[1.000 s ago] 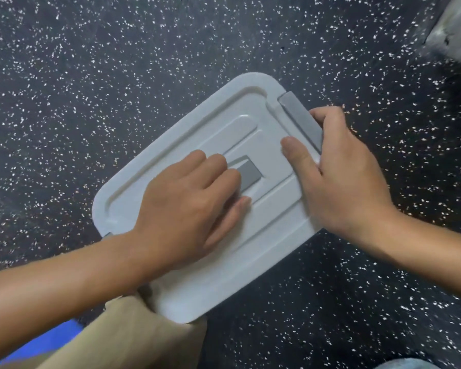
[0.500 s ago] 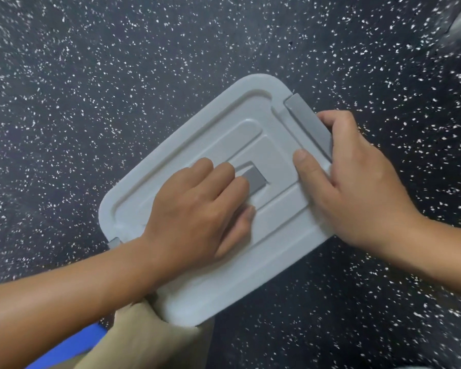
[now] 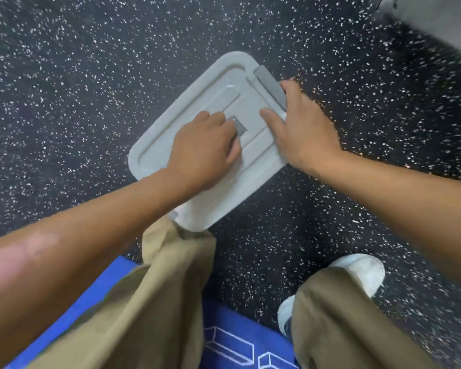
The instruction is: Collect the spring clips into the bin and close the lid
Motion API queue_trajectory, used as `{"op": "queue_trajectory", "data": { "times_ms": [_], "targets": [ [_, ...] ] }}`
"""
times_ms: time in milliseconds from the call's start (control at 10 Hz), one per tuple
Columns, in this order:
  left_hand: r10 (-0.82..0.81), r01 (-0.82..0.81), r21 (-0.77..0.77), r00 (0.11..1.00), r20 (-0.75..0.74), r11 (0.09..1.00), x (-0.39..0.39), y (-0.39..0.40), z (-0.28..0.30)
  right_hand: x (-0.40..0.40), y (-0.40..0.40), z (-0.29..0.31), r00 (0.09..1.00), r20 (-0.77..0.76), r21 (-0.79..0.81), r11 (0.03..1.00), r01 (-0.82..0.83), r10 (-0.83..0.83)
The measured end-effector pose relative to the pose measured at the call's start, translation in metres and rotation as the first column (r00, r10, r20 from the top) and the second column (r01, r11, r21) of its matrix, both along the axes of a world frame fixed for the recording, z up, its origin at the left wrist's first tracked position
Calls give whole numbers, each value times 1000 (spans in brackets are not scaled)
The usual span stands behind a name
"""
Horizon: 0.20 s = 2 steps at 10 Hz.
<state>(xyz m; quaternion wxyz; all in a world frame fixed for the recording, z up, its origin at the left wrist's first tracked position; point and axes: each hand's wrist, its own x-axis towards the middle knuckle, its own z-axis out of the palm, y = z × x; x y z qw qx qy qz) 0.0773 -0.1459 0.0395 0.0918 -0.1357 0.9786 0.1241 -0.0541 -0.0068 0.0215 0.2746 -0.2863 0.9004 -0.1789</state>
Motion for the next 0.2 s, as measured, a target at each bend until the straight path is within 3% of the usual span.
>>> {"op": "queue_trajectory", "data": {
  "times_ms": [200],
  "targets": [
    [115, -122, 2, 947, 299, 993, -7, 16, 33, 8, 32, 52, 994, 109, 282, 959, -4, -28]
  ]
}}
